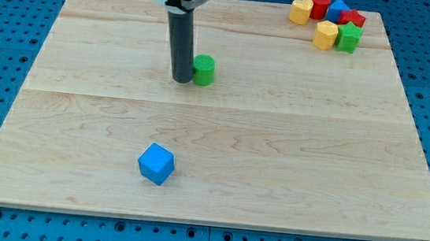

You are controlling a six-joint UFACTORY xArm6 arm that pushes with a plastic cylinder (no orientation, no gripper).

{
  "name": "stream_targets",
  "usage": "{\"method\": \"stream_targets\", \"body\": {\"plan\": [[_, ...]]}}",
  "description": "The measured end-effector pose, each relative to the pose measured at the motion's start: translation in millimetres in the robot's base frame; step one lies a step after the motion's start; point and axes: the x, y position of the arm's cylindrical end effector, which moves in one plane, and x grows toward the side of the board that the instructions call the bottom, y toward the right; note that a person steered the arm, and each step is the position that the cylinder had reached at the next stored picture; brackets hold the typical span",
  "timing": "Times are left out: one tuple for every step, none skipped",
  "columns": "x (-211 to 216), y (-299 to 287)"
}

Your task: Move the green circle into the group of blocks

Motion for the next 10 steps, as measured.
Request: {"method": "stream_targets", "body": {"plan": [[-9,17],[-18,35],[-25,53],[-32,70],[-40,83],[-50,94],[-61,104],[-73,112],[-85,119],[-97,124]]}}
